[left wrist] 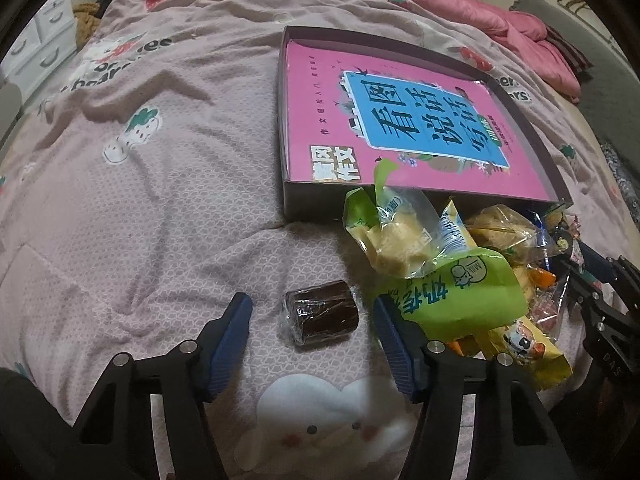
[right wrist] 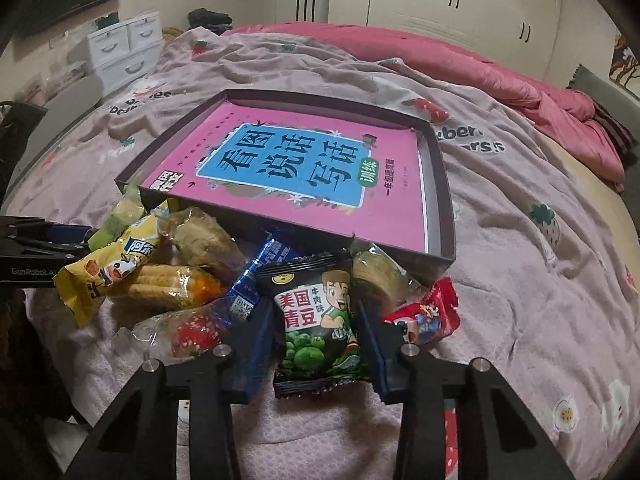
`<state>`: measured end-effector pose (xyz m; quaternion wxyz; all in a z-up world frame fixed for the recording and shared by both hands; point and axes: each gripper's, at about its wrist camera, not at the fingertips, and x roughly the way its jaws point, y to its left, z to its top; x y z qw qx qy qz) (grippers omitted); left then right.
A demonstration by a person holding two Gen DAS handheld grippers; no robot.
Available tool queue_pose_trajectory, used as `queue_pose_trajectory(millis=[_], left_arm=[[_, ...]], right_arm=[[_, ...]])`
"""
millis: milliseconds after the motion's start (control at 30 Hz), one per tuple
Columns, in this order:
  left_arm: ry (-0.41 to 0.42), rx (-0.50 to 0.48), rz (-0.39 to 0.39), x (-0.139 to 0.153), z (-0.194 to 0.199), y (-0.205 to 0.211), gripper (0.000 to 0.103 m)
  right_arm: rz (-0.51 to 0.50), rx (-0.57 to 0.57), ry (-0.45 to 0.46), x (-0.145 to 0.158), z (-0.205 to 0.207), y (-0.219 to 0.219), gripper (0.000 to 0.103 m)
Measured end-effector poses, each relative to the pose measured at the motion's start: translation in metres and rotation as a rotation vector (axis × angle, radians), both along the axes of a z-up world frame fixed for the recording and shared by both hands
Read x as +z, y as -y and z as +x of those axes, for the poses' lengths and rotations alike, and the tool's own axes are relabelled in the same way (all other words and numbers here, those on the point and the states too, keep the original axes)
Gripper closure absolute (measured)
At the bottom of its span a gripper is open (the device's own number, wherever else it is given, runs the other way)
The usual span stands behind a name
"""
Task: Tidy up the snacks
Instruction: 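Move left gripper to the brown roll while right gripper approaches the green-pea bag, then close left gripper on the brown roll while right gripper grasps the green-pea bag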
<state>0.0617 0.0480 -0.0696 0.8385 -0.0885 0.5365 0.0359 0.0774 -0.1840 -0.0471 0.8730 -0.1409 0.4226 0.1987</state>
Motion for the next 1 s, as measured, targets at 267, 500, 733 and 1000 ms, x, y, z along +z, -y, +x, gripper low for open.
queue_pose_trajectory(millis=[267, 500, 733, 1000], left_arm=[[0.009, 0.008, -0.007, 0.002, 0.0, -0.005, 0.064], [0.039, 0.02, -0.072, 0.013, -0.007, -0.015, 0.065], [0.096, 0.031, -0.111, 0.029, -0.014, -0.02, 0.065], [0.17, 0.039, -0.111, 0.048, -0.019, -0.022, 0.065]], right_arm=[[0.099, -0.008, -0.007, 0.01, 0.0, 0.014, 0.073], [0.145, 0.017, 0.018, 0.02, -0.007, 0.015, 0.074], [0.191, 0.017, 0.05, 0.03, -0.01, 0.019, 0.074], [0.255, 0.004, 0.083, 0.042, -0.008, 0.027, 0.074]])
